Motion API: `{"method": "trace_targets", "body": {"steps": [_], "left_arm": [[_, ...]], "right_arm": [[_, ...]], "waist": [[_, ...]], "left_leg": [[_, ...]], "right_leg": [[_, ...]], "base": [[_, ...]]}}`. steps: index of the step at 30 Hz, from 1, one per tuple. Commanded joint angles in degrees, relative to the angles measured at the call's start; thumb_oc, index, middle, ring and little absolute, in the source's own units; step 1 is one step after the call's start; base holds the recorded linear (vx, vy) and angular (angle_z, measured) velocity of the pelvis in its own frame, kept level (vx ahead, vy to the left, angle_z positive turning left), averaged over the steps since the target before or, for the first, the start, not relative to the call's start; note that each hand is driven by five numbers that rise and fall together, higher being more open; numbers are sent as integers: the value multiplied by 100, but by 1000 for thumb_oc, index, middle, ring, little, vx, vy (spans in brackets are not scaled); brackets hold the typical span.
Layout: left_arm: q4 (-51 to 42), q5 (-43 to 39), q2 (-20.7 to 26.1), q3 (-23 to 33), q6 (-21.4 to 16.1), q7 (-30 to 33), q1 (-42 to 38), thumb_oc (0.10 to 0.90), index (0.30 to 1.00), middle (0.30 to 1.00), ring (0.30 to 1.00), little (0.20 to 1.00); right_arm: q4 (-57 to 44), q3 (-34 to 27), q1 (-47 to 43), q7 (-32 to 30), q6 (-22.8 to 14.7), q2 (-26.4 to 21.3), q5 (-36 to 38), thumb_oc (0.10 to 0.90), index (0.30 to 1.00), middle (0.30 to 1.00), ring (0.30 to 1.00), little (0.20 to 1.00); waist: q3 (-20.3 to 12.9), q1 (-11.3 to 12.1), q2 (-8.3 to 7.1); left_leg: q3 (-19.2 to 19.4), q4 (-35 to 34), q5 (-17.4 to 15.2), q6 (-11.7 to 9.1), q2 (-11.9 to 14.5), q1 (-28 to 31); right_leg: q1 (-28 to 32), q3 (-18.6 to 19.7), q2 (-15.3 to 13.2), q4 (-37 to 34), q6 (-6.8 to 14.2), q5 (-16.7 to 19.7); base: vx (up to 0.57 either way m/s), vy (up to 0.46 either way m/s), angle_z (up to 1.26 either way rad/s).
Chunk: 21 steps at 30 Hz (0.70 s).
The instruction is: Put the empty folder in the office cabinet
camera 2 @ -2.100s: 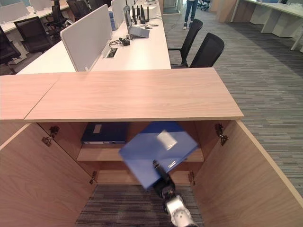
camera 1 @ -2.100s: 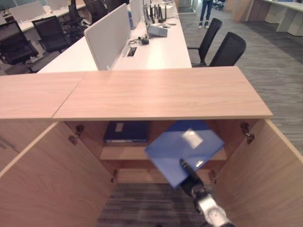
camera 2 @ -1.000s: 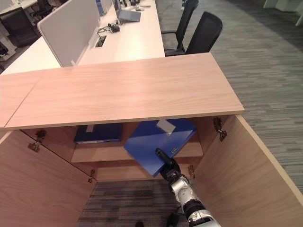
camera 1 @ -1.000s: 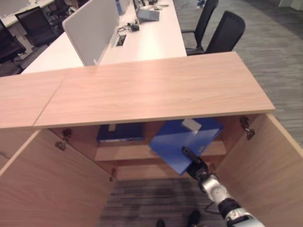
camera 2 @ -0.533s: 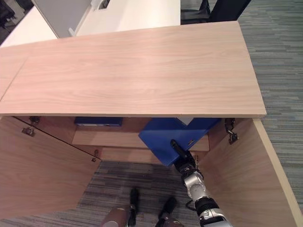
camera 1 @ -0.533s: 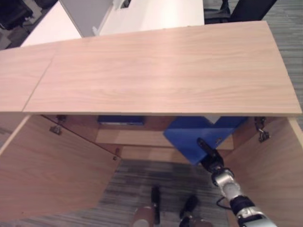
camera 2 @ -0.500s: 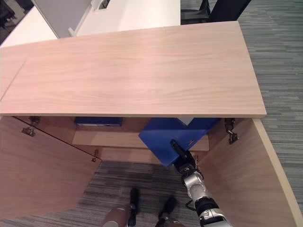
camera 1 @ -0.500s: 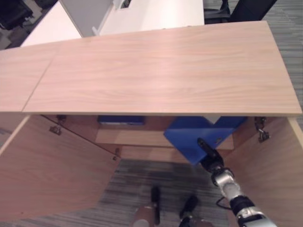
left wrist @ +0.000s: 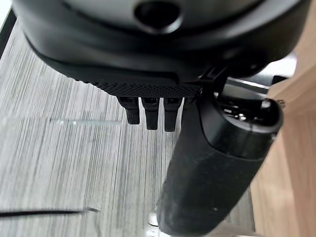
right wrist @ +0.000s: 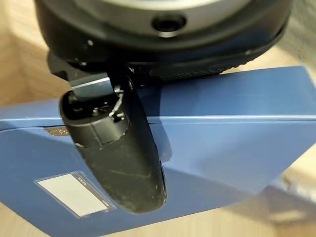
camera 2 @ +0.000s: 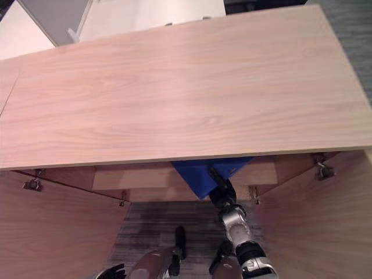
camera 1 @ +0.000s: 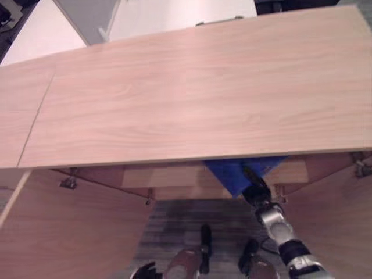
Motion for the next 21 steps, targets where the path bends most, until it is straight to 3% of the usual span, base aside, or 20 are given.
{"method": "trace_targets", "body": {"steps": [1, 8, 13, 21], "left_arm": [[221, -116, 22, -265, 83, 34, 537, 800, 900, 900, 900, 900], [-41, -284, 64, -604, 108, 142, 406, 800, 900, 900, 900, 900], [-1291, -443, 339, -1074, 136, 66, 719, 800, 900, 900, 900, 900], [-2887, -547, 855, -1596, 341, -152, 1130, 800, 900, 900, 900, 900]], "right_arm": [[-691, -294, -580, 121, -656, 76, 552, 400, 300, 300, 300, 300], [-638, -362, -1148, -105, -1026, 150, 727, 400, 300, 300, 300, 300], [-1065, -504, -1564, -306, -1493, 242, 866, 400, 300, 300, 300, 300], [-1761, -425, -1942, -531, -1987, 189, 730, 400, 300, 300, 300, 300]], "waist": [[-72, -61, -212], [169, 9, -245], [497, 114, -66], [608, 129, 164]], "left_leg": [[-126, 403, -519, -221, 274, -227], [-243, 527, -528, -150, 123, -643], [-296, 1240, -748, -27, 23, -1384], [-193, 2227, -1103, 107, 59, -2438]], "right_leg": [[390, 230, 169, -811, 125, 304], [28, 180, 64, -659, 165, 331], [-646, 286, -182, 61, 106, 159], [-1765, 674, -387, 1071, -35, -179]], "base": [[-52, 77, 6], [-54, 61, 13], [-97, 44, 11], [-57, 33, 7]]}}
